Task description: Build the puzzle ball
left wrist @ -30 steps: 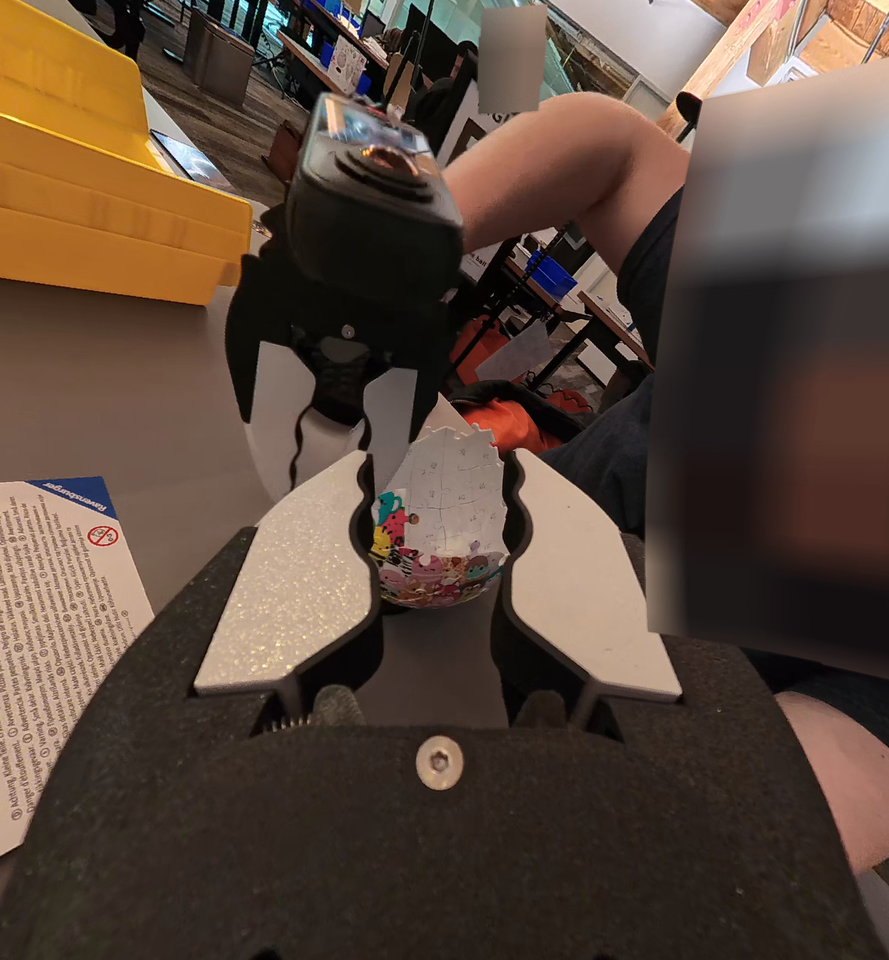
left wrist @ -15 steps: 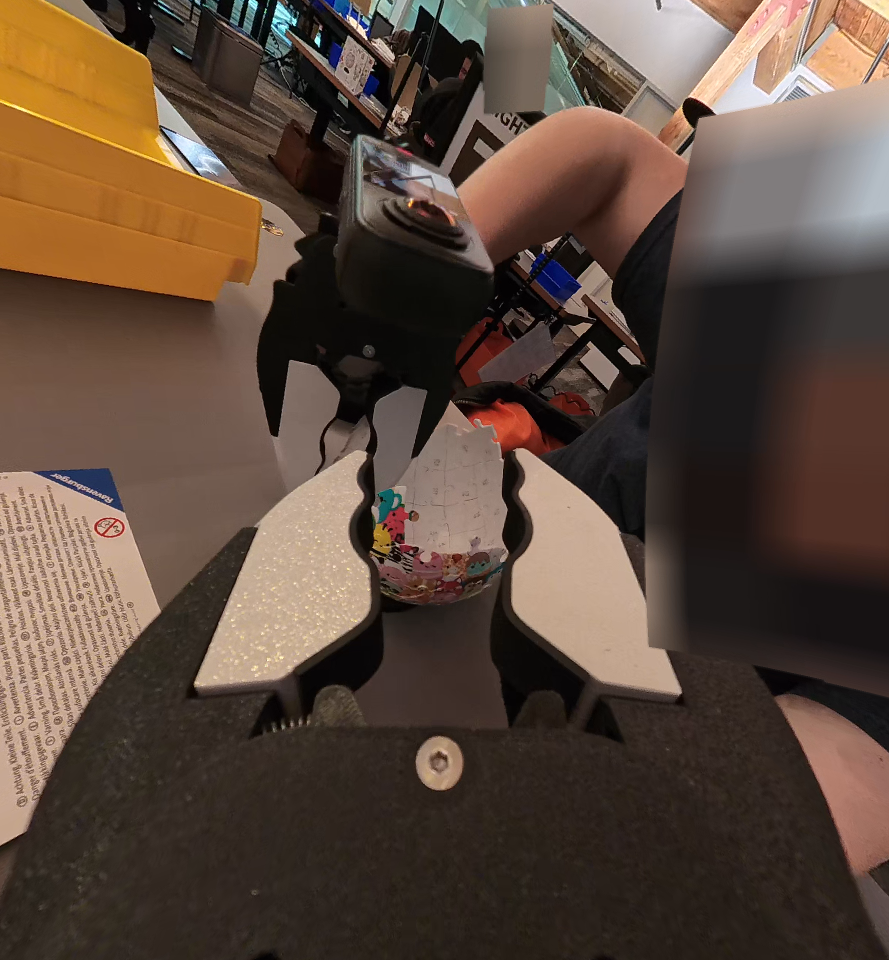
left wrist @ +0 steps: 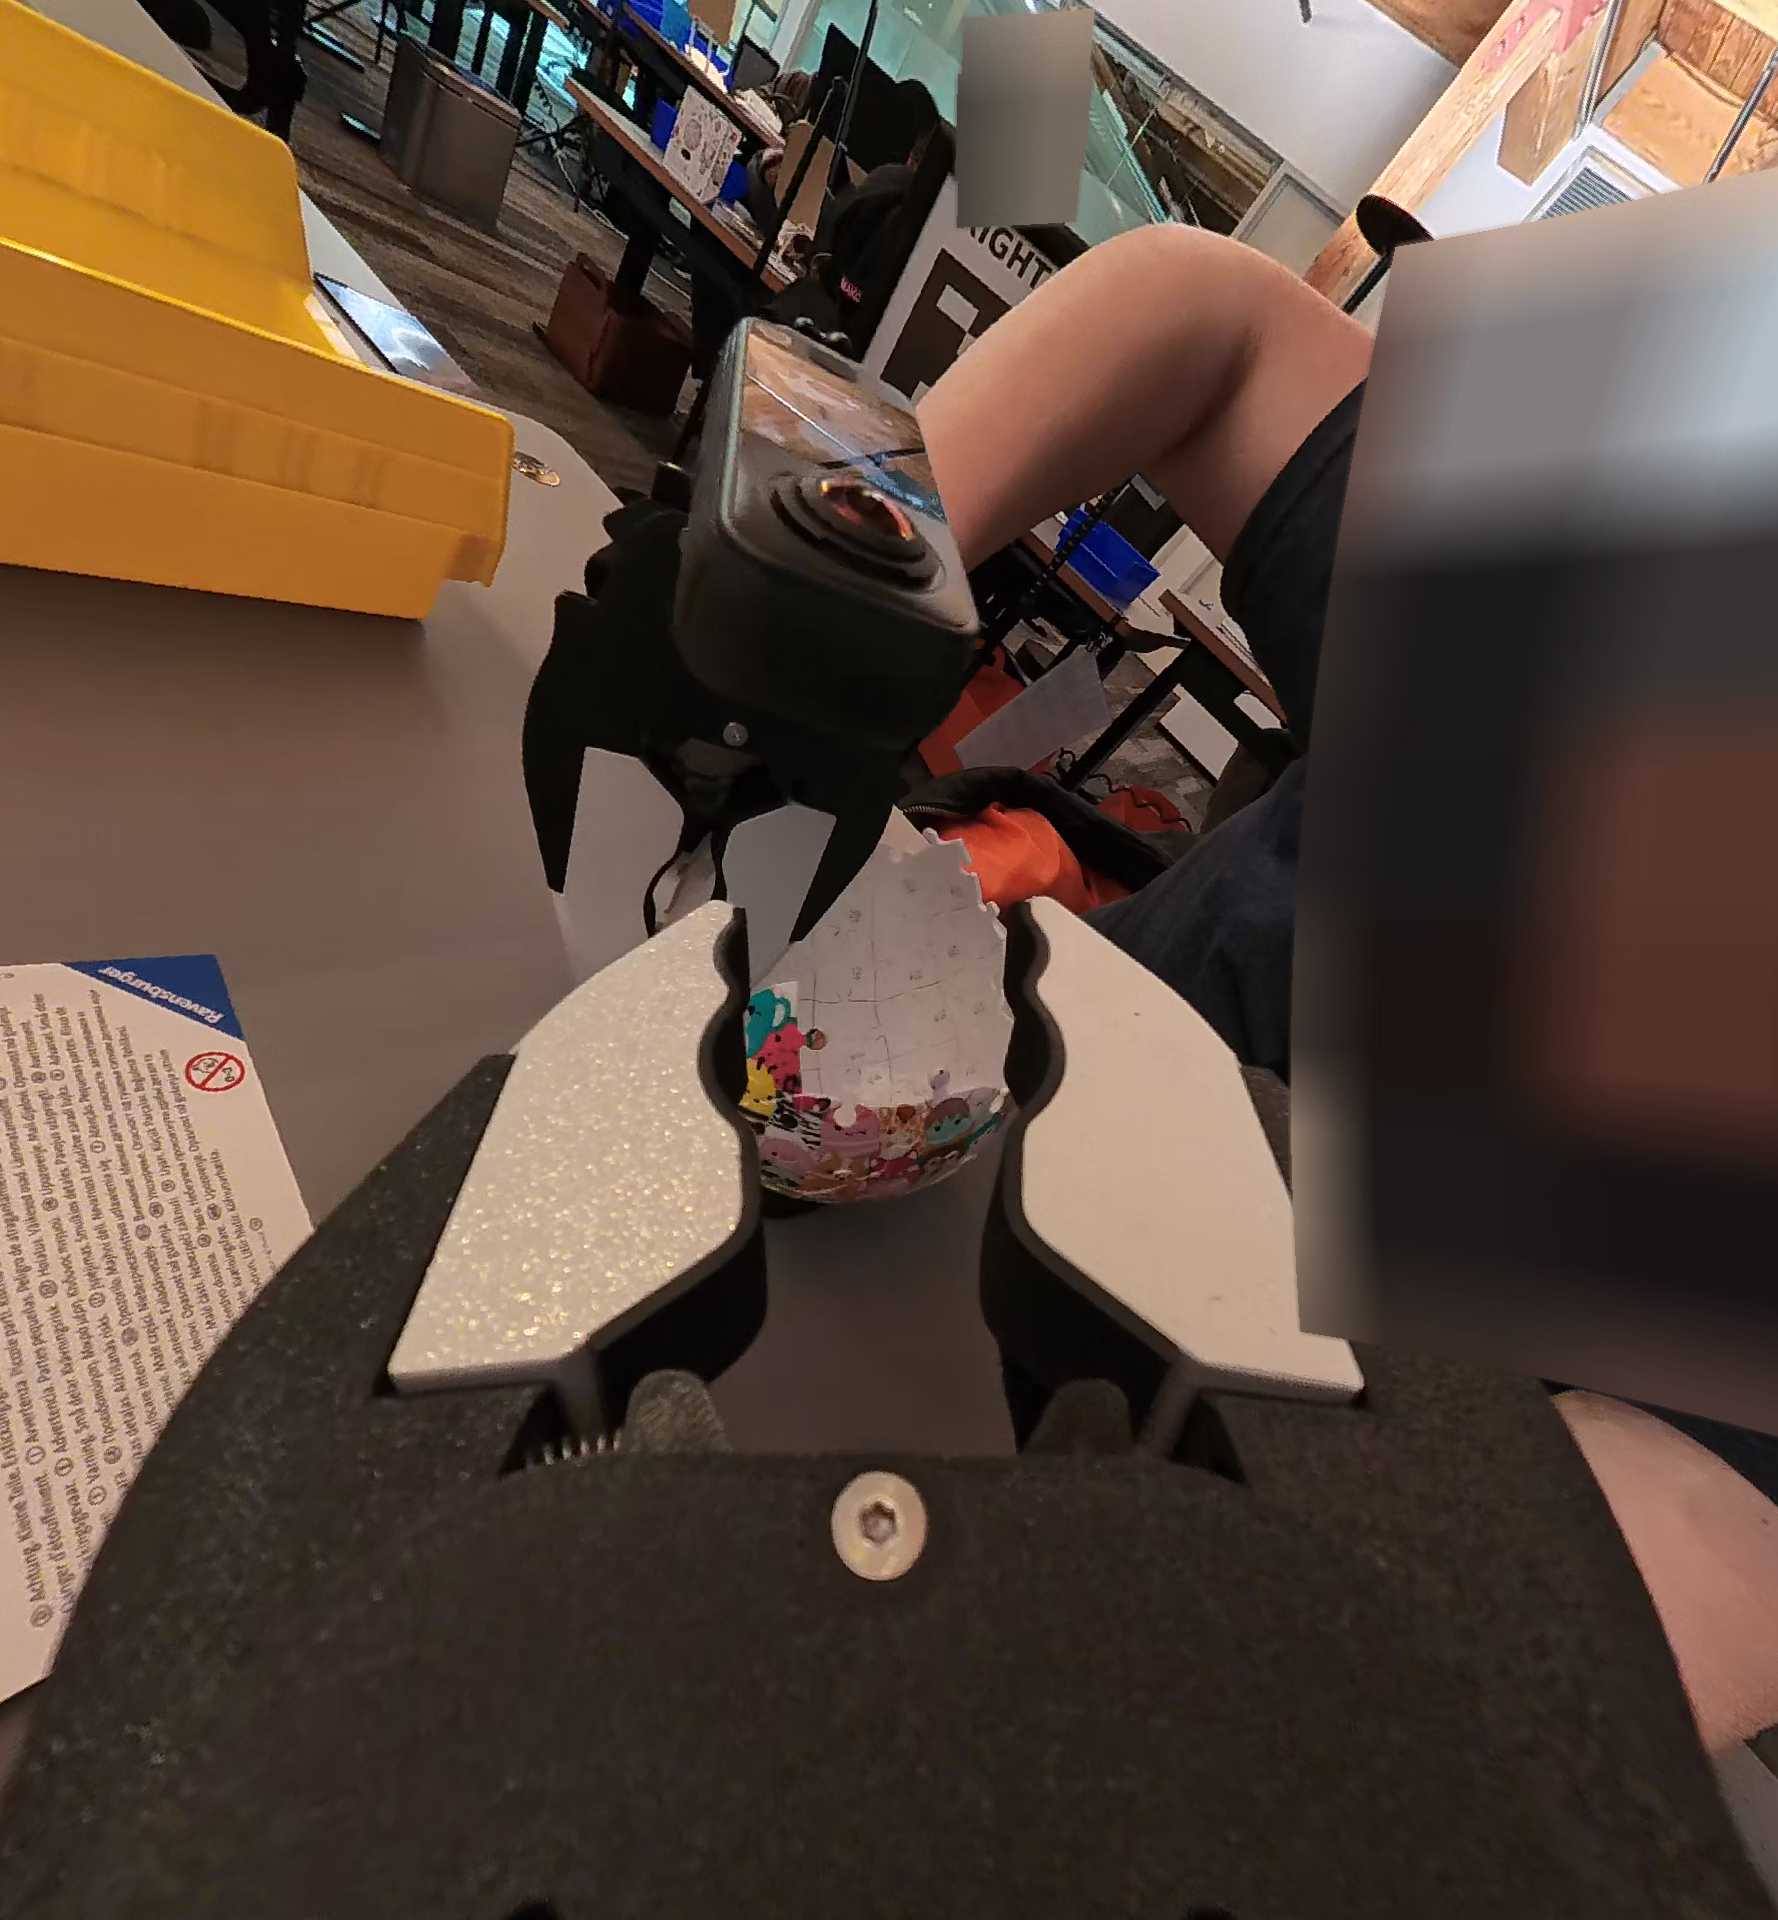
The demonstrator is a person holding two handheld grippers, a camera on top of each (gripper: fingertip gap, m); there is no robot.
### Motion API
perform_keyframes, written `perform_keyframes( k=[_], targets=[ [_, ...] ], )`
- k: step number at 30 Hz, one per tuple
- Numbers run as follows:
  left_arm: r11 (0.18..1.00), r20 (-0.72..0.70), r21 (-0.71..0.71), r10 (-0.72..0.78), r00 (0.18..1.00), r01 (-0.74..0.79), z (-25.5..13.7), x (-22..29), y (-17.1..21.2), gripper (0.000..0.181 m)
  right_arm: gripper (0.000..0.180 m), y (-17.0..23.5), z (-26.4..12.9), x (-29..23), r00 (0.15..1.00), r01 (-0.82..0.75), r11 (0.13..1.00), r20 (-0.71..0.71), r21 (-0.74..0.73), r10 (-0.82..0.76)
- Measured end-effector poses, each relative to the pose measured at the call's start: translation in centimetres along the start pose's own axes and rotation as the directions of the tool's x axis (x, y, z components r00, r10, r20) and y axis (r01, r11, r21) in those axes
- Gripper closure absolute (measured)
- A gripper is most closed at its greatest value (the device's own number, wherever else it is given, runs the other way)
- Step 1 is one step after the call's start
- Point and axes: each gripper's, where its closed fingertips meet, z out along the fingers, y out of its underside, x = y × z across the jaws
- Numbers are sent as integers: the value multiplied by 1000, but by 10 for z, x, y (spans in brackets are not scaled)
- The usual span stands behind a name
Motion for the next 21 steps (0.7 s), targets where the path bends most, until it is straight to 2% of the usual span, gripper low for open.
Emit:
perform_keyframes(
  k=[16,21],
  targets=[
    [1000,-1,-11,-5,1000,5,3,-1,1,134,174,-5,-8,0,1000,-21,1000,5,22,21],
    [1000,0,-13,-8,1000,8,3,-2,2,134,163,-1,-7,3,999,-40,999,3,12,40]
  ],
)
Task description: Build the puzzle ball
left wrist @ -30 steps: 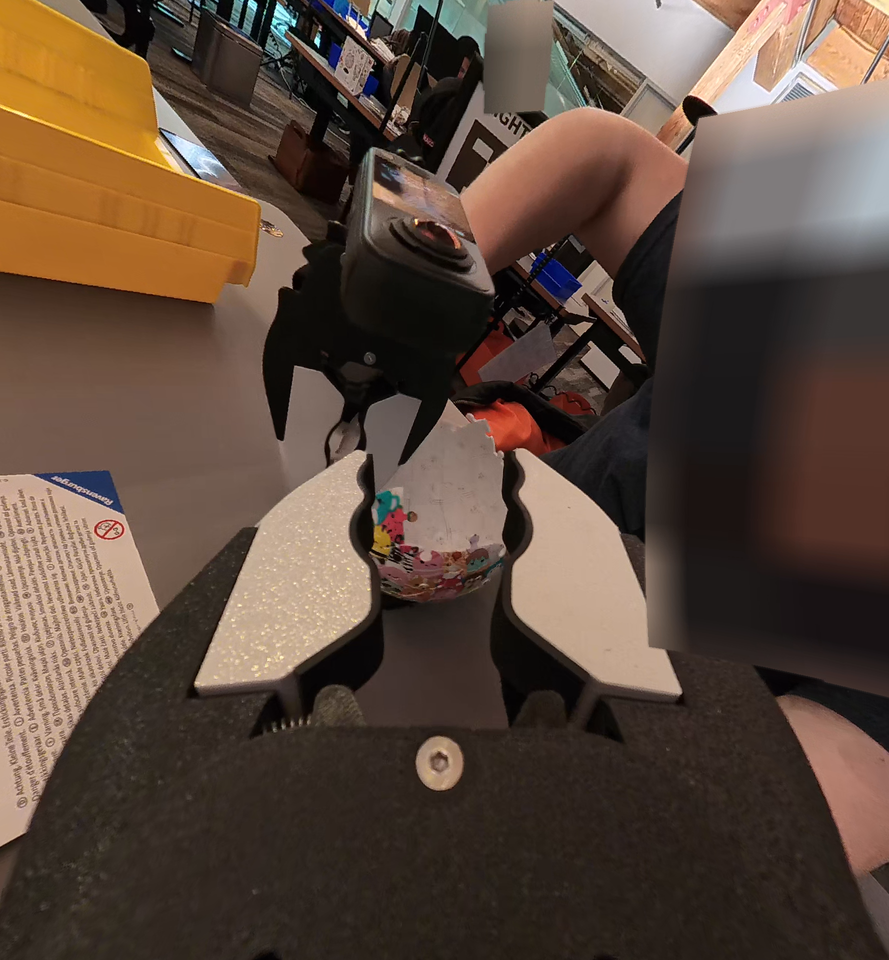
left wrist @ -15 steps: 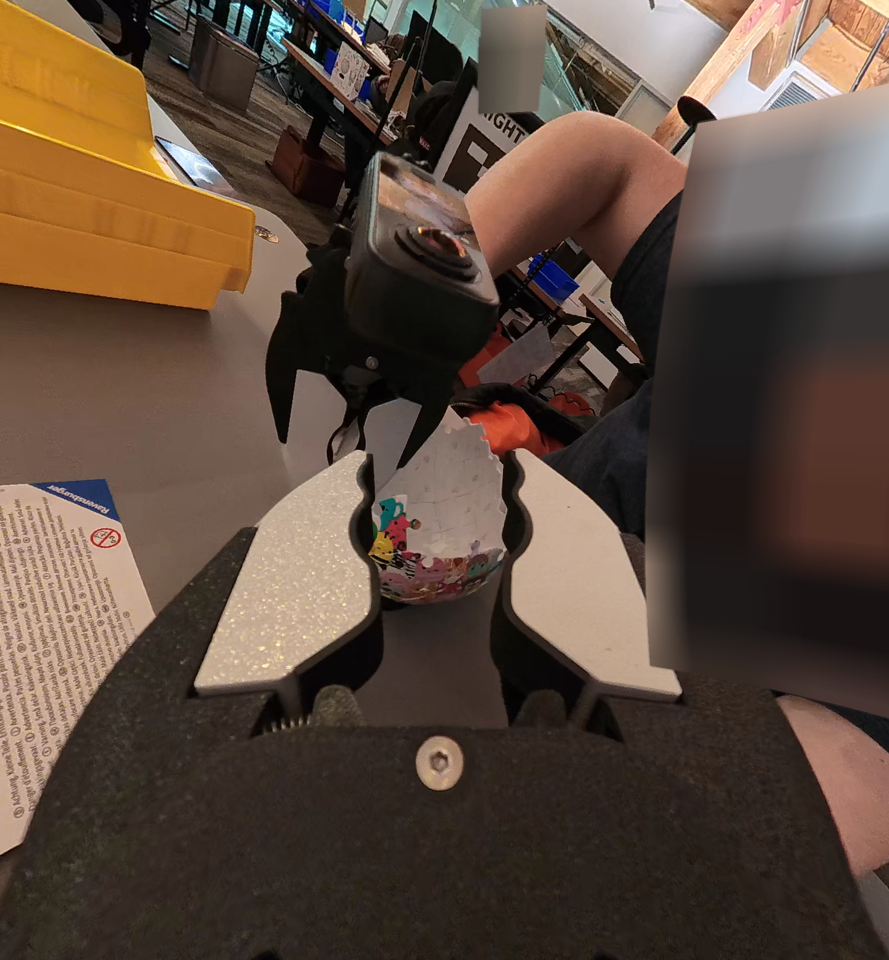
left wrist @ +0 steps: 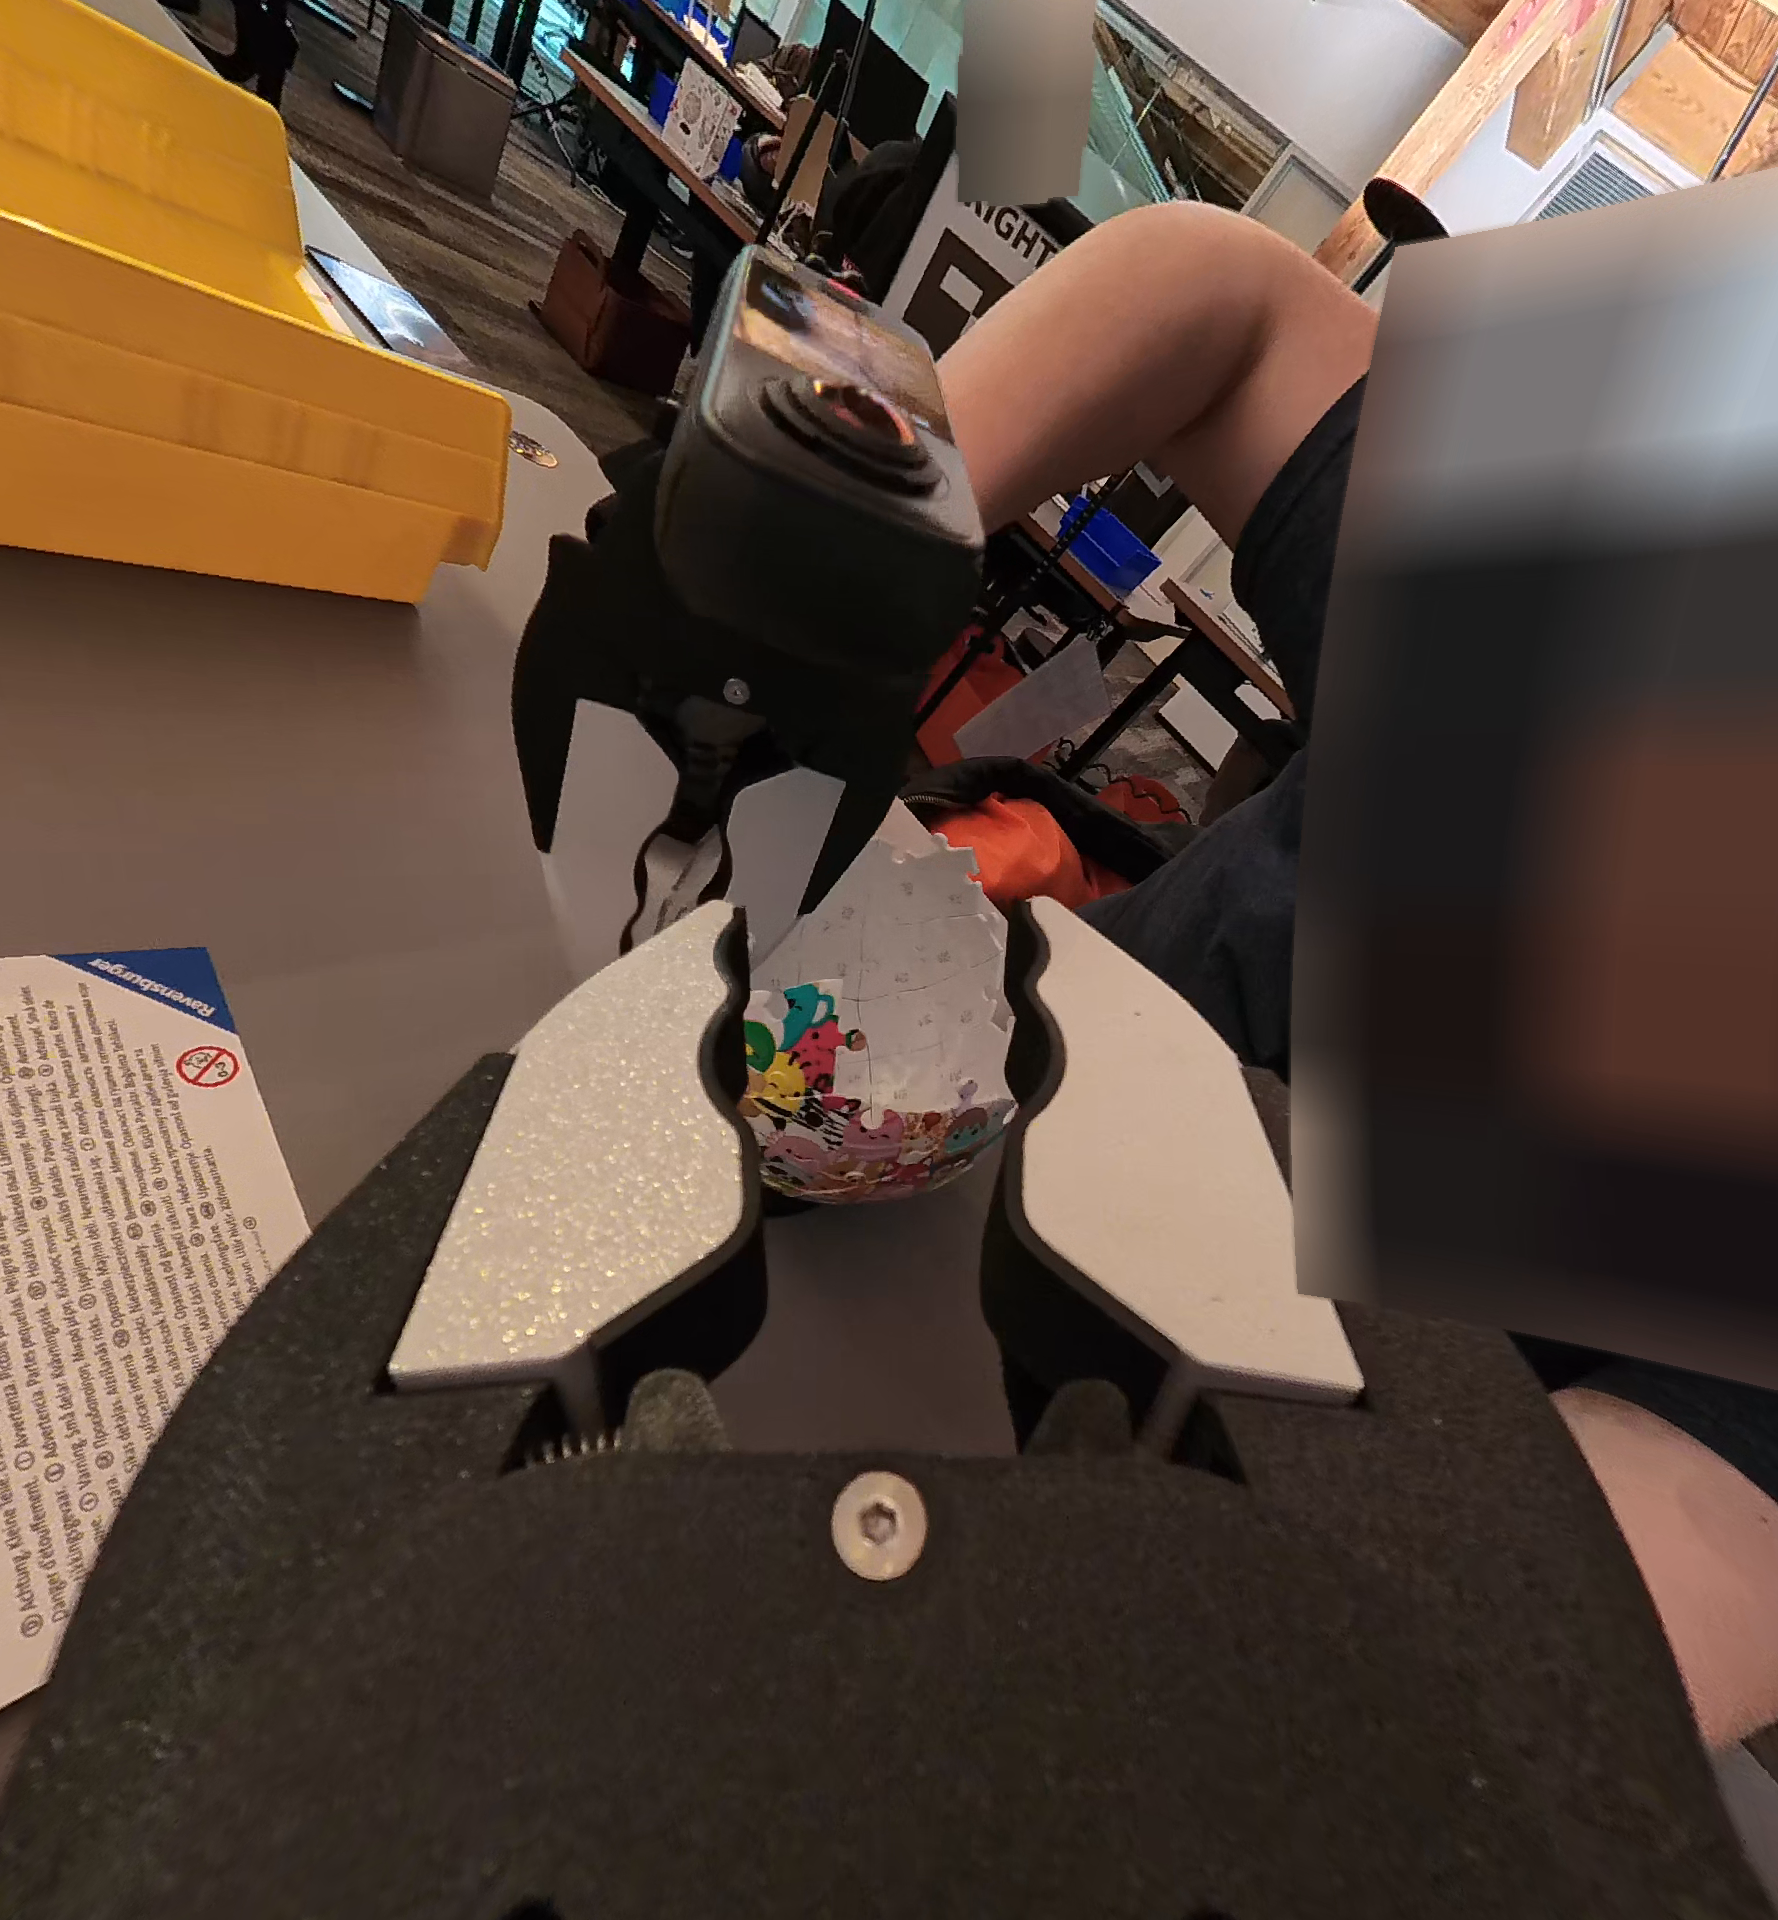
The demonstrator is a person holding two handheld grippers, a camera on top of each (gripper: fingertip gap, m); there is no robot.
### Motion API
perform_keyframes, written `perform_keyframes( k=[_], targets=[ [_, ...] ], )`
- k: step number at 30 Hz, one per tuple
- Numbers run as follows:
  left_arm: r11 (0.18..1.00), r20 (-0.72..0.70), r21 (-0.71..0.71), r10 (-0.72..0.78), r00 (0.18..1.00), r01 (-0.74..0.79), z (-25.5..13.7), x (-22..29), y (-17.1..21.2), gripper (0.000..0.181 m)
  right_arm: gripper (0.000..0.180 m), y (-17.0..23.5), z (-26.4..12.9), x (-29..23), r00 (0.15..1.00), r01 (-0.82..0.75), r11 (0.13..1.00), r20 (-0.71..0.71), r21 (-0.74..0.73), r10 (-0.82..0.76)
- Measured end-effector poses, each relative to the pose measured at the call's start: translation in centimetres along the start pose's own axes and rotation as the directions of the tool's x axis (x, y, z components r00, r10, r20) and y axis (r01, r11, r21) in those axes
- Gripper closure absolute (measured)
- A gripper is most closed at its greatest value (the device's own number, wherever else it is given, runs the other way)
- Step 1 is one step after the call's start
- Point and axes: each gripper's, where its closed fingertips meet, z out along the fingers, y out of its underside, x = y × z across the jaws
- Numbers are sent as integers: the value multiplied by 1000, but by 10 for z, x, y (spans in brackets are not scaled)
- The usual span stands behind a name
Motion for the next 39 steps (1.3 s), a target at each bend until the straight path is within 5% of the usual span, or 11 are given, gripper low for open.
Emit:
perform_keyframes(
  k=[3,12,16,25,39],
  targets=[
    [1000,-1,3,-1,1000,1,0,0,0,134,151,-2,-7,6,999,17,1000,-46,4,-16],
    [1000,0,3,-2,1000,2,-1,0,0,134,154,-9,-14,3,975,210,978,-68,-12,-210],
    [1000,-1,1,-5,1000,5,0,-1,0,134,172,-11,-10,1,977,205,979,-54,2,-204],
    [1000,-2,0,-7,1000,7,0,-1,1,134,176,-12,-12,1,984,161,987,-86,21,-159],
    [1000,-3,-3,-10,1000,10,1,-1,1,134,157,2,-20,5,999,46,999,-14,-17,-46]
  ],
)
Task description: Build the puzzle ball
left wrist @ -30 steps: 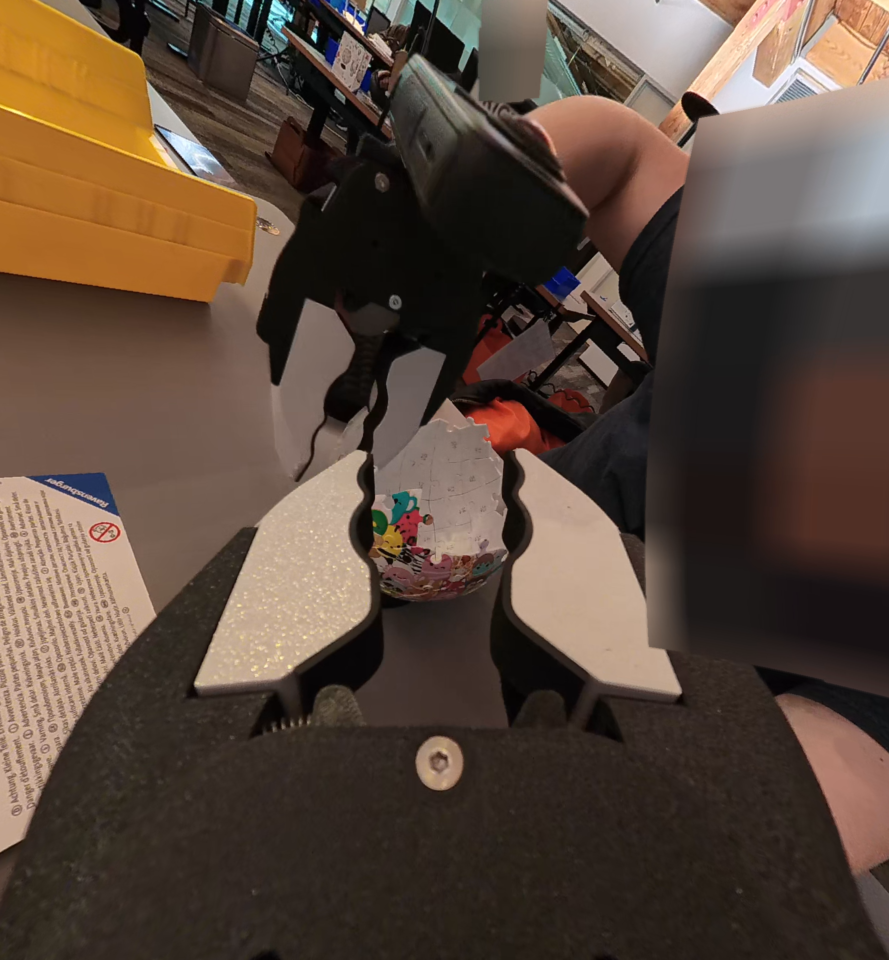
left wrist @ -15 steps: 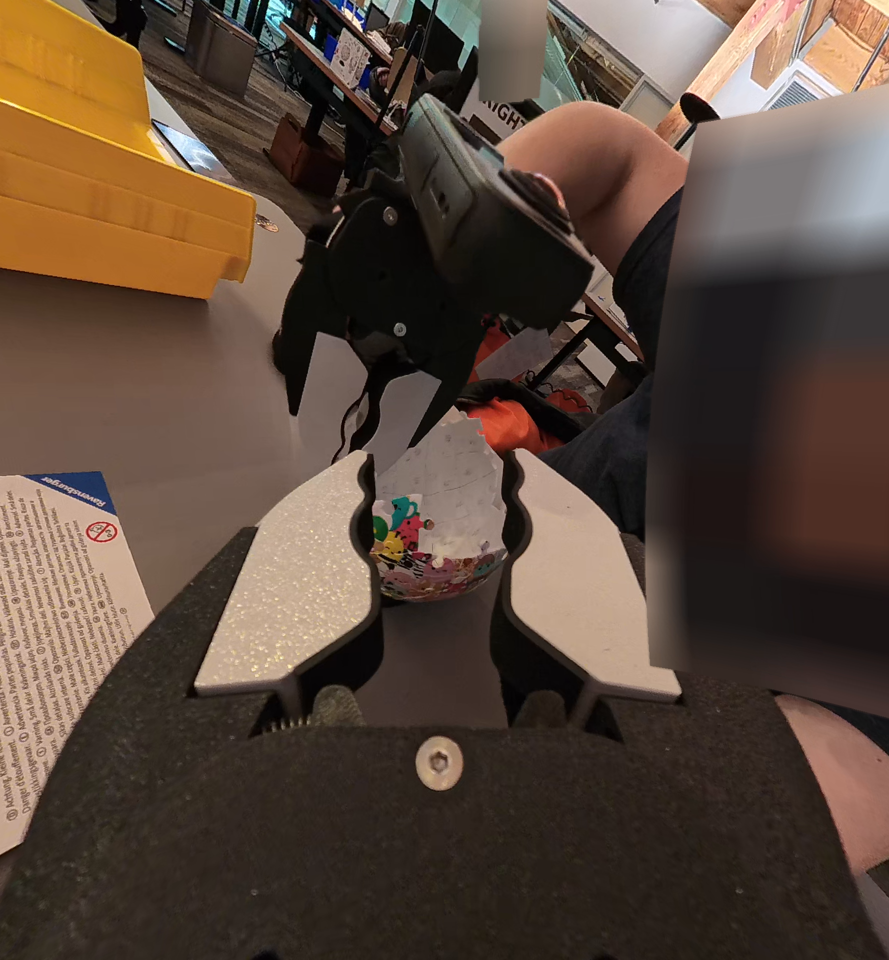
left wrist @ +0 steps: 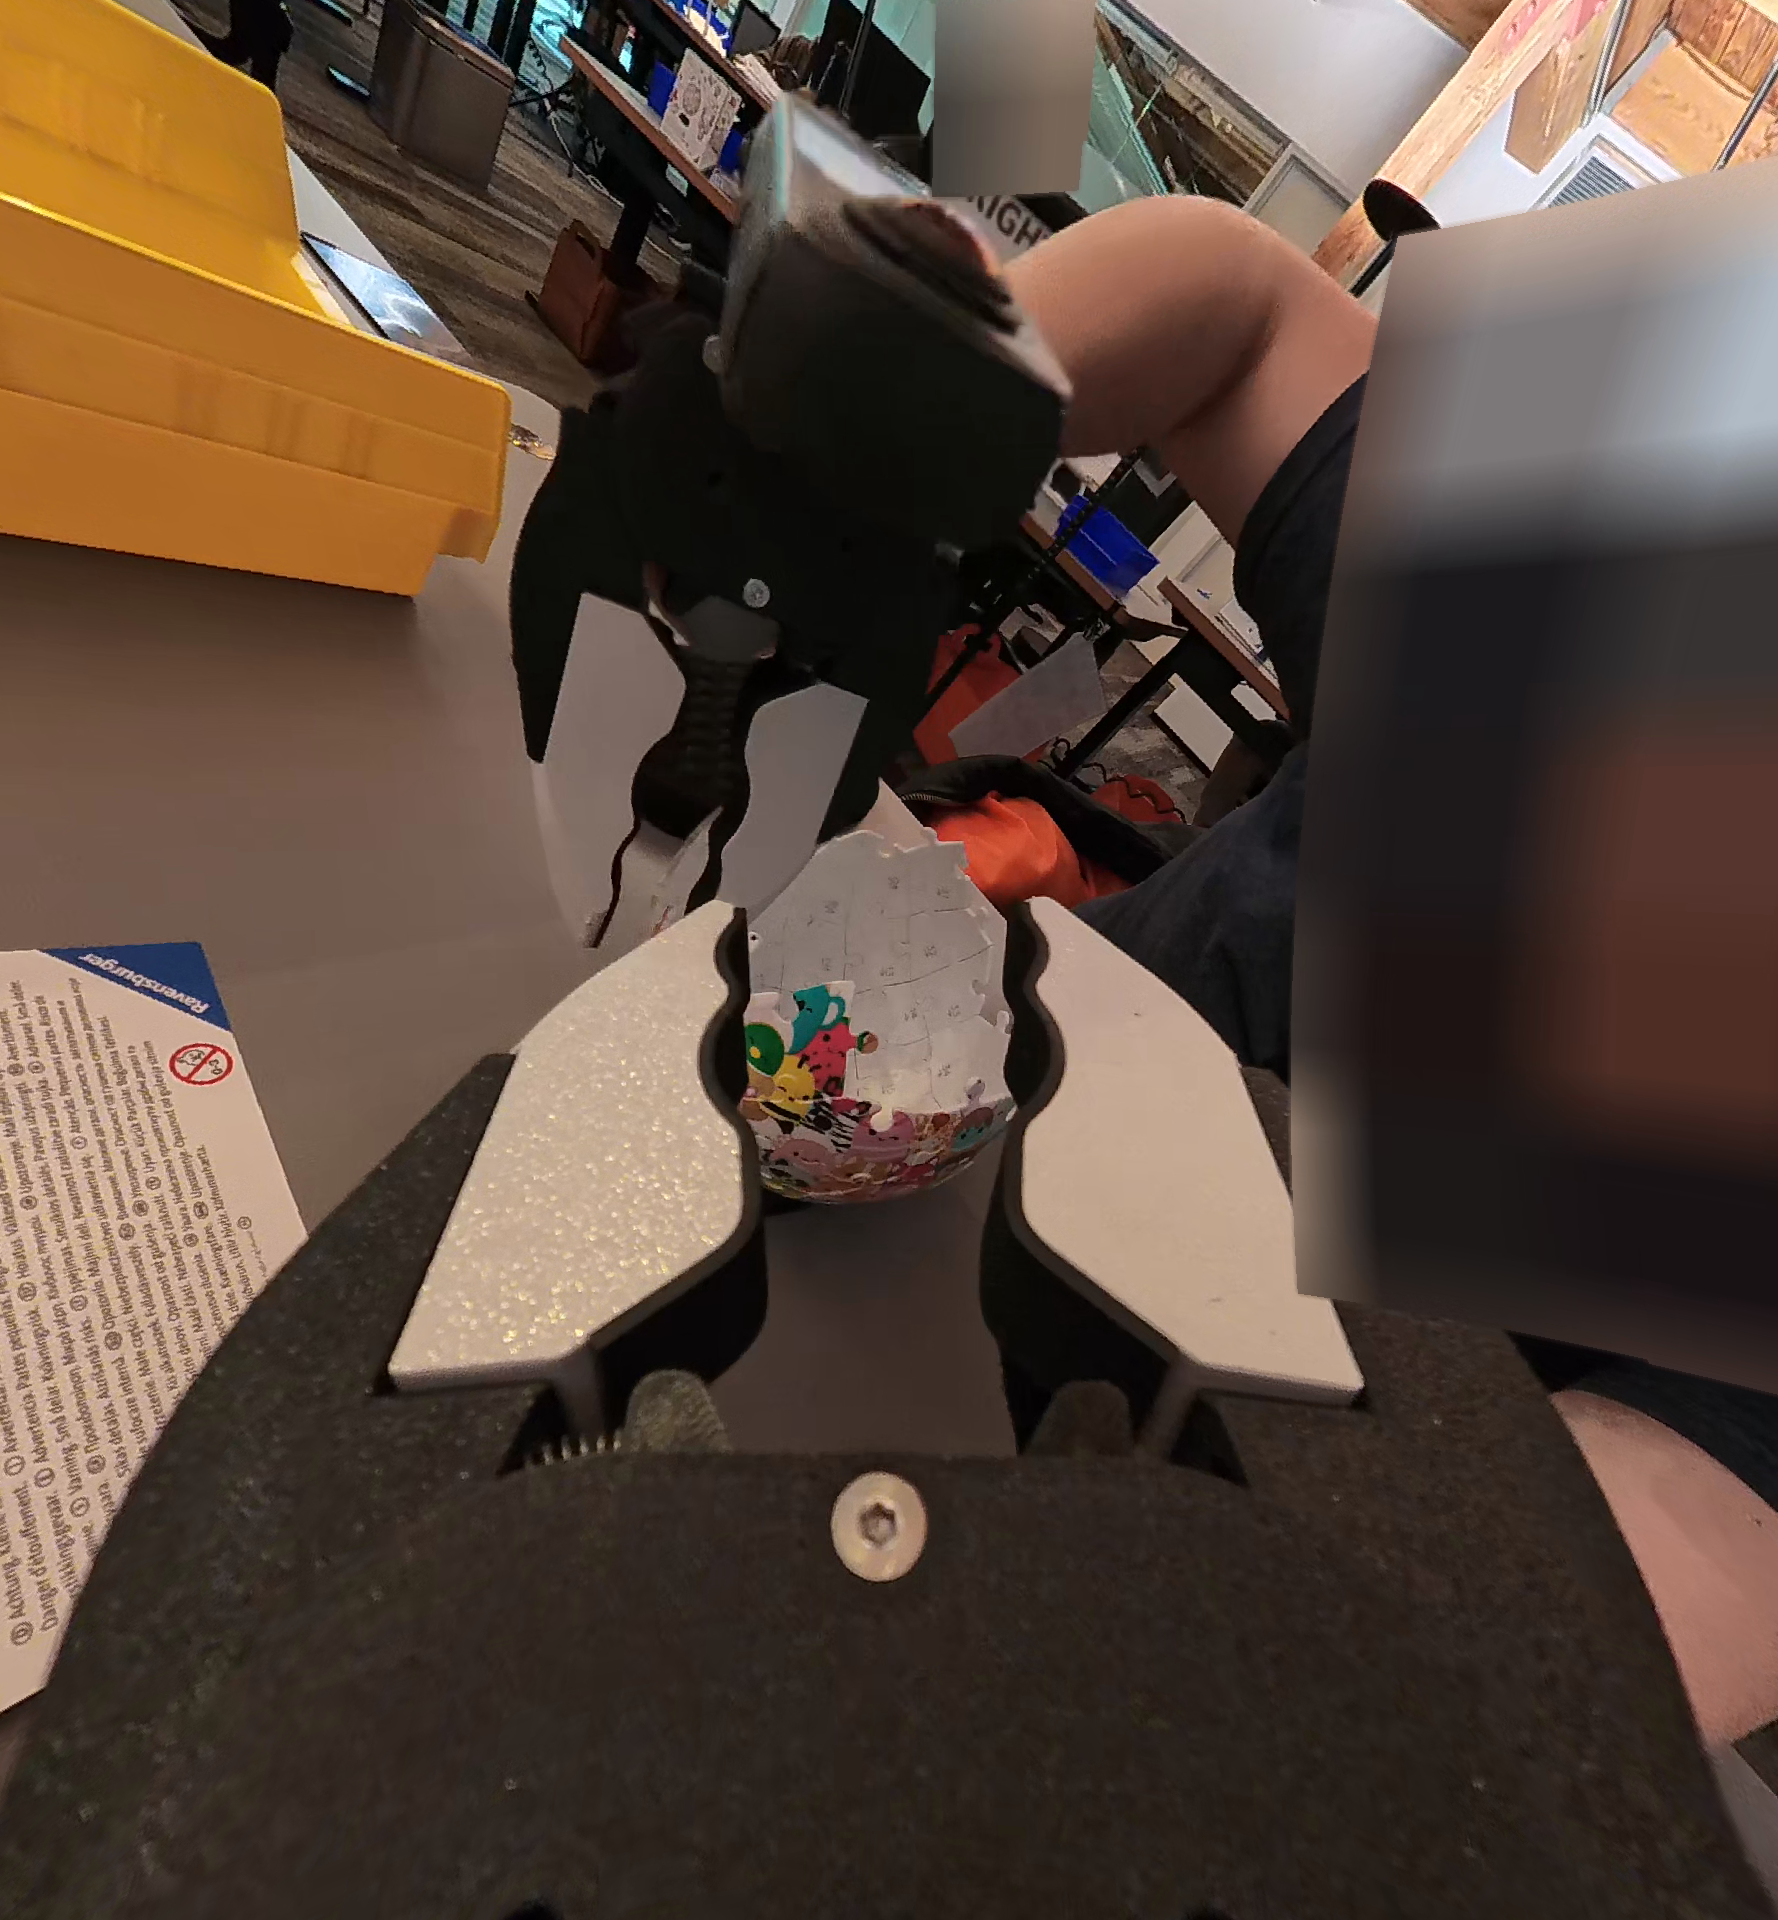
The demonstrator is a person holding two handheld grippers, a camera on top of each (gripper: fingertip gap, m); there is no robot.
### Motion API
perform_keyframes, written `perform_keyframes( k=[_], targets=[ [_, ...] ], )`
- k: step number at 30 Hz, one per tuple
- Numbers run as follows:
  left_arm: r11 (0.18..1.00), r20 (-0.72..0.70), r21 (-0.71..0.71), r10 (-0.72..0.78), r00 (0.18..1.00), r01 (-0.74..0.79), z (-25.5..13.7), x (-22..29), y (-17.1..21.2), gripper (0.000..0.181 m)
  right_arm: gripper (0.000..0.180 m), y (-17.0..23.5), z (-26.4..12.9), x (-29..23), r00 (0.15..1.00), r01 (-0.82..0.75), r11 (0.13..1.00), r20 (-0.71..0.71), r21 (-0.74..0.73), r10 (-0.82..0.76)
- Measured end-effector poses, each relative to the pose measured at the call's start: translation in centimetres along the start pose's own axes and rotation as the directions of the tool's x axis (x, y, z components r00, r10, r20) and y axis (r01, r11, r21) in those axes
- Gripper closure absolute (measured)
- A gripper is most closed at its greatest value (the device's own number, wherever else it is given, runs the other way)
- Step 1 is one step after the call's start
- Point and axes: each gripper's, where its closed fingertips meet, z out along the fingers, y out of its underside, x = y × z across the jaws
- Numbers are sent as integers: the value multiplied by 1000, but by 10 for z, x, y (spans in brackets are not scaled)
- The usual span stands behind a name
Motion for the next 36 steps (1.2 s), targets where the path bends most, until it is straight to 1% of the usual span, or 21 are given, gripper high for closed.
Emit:
perform_keyframes(
  k=[3,9,18,20,21,22,23,26,28,30,32,34,35,36],
  targets=[
    [1000,-1,3,2,1000,-2,0,1,0,134,157,6,5,0,1000,-22,999,1,-40,22],
    [1000,-1,0,2,1000,-2,0,1,0,134,173,6,11,-4,997,-62,997,52,-45,65],
    [1000,0,-2,0,1000,0,0,0,0,134,176,6,10,-4,999,-48,997,10,-62,49],
    [1000,-1,-3,-2,1000,2,1,0,0,134,175,2,8,-3,1000,-27,999,-12,-32,27],
    [1000,-1,-3,-1,1000,1,1,0,0,134,172,2,7,-3,1000,-17,999,-15,-31,16],
    [1000,-1,-4,0,1000,0,1,0,0,134,156,1,4,-3,1000,-15,1000,-24,-27,15],
    [1000,0,-4,2,1000,-2,1,1,-1,134,152,-1,1,-3,1000,-20,1000,-24,-12,20],
    [1000,10,1,13,1000,-13,-1,3,-3,134,152,-7,-19,-6,999,-39,995,-22,96,41],
    [1000,26,3,31,999,-31,-4,7,-5,134,146,-7,-39,-6,997,-34,984,-59,175,45],
    [998,59,1,65,996,-65,-9,15,-9,134,145,-10,-66,-10,993,-3,948,-108,317,40],
    [992,105,18,123,987,-126,-17,31,-17,134,144,-8,-96,-21,982,58,871,-185,489,38],
    [976,152,89,184,971,-199,-23,53,-30,135,144,5,-124,-36,955,145,771,-291,620,54],
    [965,166,129,205,965,-227,-25,65,-35,136,142,16,-134,-46,939,187,717,-338,672,71],
    [958,184,151,216,959,-244,-25,76,-39,136,134,27,-142,-56,921,218,662,-375,717,103]
  ],
)
